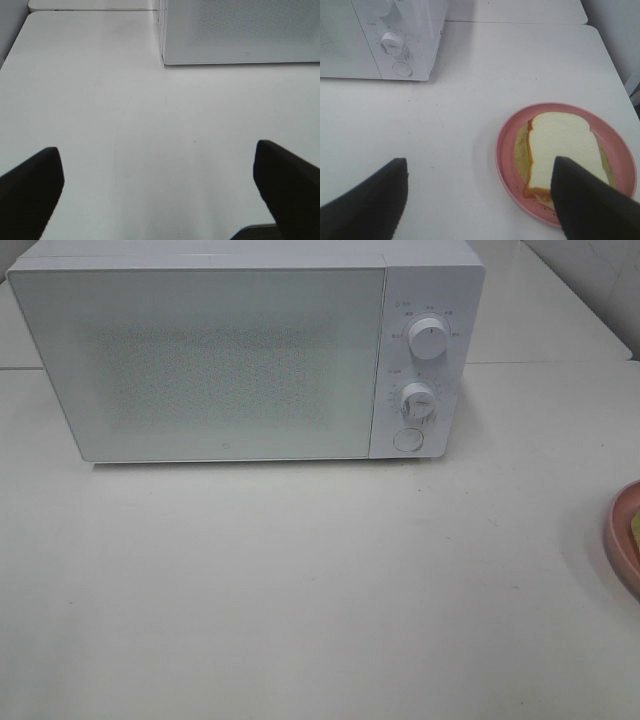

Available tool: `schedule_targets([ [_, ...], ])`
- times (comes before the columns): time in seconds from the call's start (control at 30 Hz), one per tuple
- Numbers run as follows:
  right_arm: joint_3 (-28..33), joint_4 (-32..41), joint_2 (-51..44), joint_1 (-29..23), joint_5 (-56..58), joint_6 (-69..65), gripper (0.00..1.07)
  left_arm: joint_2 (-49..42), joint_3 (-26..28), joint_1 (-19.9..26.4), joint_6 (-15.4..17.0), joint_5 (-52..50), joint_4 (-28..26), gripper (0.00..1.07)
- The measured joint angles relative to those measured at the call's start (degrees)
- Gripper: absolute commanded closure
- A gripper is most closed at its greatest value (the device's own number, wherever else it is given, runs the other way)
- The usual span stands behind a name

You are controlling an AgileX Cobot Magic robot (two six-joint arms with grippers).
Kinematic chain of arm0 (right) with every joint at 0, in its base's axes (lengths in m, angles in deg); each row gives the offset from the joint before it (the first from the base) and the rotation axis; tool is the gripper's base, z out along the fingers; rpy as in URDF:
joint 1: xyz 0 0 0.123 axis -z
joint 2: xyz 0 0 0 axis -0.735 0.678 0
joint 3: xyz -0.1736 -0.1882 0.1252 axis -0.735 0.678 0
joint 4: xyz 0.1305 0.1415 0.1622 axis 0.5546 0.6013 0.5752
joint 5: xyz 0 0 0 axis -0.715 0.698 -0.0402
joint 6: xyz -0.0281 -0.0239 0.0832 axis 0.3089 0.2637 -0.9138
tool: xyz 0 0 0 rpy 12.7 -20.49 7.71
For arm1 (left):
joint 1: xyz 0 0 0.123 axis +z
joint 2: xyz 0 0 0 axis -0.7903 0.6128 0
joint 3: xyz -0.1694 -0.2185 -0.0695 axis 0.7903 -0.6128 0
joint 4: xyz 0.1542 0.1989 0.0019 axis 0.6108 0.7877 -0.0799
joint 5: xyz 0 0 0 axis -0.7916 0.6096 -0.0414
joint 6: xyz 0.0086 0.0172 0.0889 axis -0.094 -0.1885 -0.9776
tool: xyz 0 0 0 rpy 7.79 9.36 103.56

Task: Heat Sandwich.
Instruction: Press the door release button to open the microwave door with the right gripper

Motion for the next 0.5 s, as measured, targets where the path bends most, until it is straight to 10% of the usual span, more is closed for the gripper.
schedule_targets([
  [0.5,0.00,0.06,11.57,0.00,-11.34,-0.06,0.31,0.00,0.00,0.00,0.00,0.00,0.00,0.09],
])
